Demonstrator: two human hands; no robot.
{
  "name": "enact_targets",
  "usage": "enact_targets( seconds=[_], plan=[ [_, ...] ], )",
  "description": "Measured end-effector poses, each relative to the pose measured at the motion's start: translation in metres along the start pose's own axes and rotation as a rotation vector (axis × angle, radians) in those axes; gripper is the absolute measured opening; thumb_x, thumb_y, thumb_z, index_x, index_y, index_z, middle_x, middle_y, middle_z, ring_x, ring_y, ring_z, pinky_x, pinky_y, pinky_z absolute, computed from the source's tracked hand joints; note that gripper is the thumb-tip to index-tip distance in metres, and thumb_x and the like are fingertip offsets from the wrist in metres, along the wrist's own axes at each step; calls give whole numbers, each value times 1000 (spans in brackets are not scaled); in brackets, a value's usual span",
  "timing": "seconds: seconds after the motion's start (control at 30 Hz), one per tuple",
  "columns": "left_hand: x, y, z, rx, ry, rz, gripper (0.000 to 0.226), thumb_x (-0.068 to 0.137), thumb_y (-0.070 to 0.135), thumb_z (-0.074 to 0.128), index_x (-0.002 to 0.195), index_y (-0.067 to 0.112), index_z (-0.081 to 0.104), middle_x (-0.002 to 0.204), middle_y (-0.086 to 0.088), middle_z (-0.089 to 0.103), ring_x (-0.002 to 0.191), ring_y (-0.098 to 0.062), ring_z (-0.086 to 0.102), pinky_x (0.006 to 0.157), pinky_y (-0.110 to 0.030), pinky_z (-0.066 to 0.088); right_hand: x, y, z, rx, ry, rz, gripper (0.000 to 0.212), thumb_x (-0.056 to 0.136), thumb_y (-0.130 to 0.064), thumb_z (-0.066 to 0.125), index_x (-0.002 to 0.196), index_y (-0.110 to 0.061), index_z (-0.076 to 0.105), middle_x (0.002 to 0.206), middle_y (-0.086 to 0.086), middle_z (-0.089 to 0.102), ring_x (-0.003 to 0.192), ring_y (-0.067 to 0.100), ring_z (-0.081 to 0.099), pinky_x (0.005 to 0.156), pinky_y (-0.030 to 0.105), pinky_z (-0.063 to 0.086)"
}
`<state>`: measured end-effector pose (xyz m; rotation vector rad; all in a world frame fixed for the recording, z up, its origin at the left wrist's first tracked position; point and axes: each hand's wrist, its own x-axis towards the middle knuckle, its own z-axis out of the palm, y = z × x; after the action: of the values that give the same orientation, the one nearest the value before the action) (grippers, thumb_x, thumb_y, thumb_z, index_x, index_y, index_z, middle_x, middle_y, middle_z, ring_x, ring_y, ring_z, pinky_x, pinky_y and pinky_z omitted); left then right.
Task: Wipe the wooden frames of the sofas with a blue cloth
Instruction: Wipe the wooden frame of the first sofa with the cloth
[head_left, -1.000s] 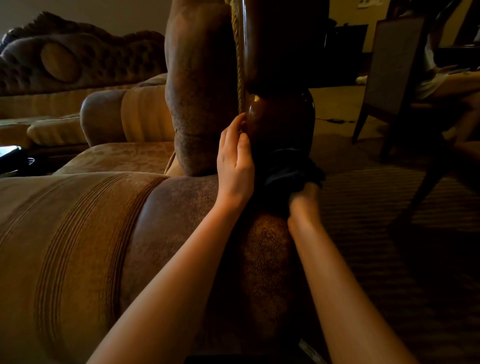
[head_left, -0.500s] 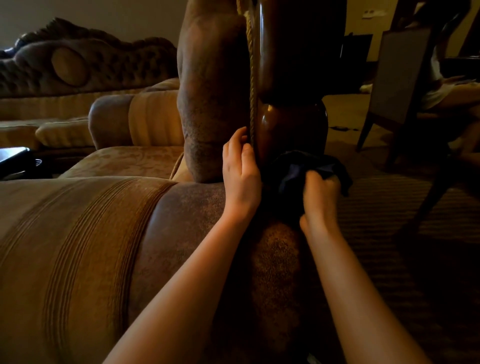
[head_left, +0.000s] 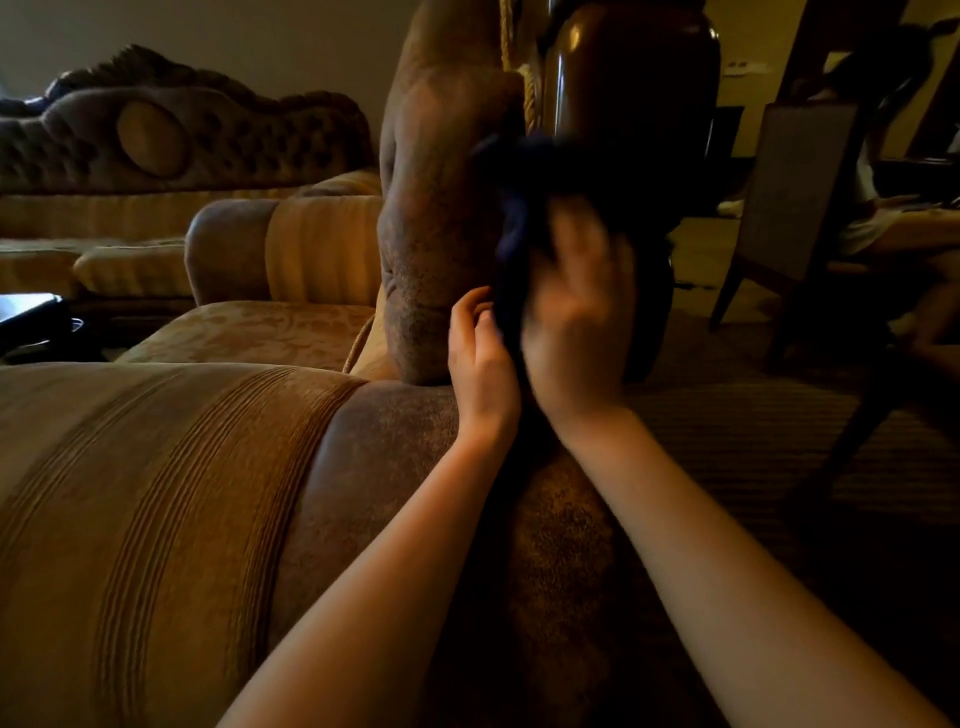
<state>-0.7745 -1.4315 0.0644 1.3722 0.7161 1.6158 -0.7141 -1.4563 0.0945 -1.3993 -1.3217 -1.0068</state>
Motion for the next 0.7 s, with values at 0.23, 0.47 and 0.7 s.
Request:
enact_targets(
  seconds=[0.23, 0.47, 0.7],
  plan=[
    [13, 10, -23, 13, 260, -117, 17, 97, 7, 36, 101, 12, 52, 92, 2, 53, 86, -10, 51, 76, -22, 44, 39, -24, 9, -477, -470, -375, 43, 79, -11, 33, 65, -16, 73, 72, 5, 67, 71, 24, 65, 95, 35, 48],
    [14, 23, -28, 72, 220, -54, 16, 94, 13, 36, 98, 19, 51, 99, -6, 57, 92, -17, 55, 84, -34, 46, 36, -1, -4, -577, -418, -560, 27, 78, -24, 49, 72, -18, 75, 77, 1, 68, 80, 20, 65, 100, 34, 43],
    [43, 75, -7, -26, 173, -10, 16, 97, 10, 35, 102, 14, 49, 94, -5, 55, 84, -11, 52, 75, -21, 44, 128, -3, -13, -467, -343, -381, 34, 95, -12, 35, 107, -5, 66, 117, 14, 58, 124, 31, 45, 115, 53, 10]
  ],
)
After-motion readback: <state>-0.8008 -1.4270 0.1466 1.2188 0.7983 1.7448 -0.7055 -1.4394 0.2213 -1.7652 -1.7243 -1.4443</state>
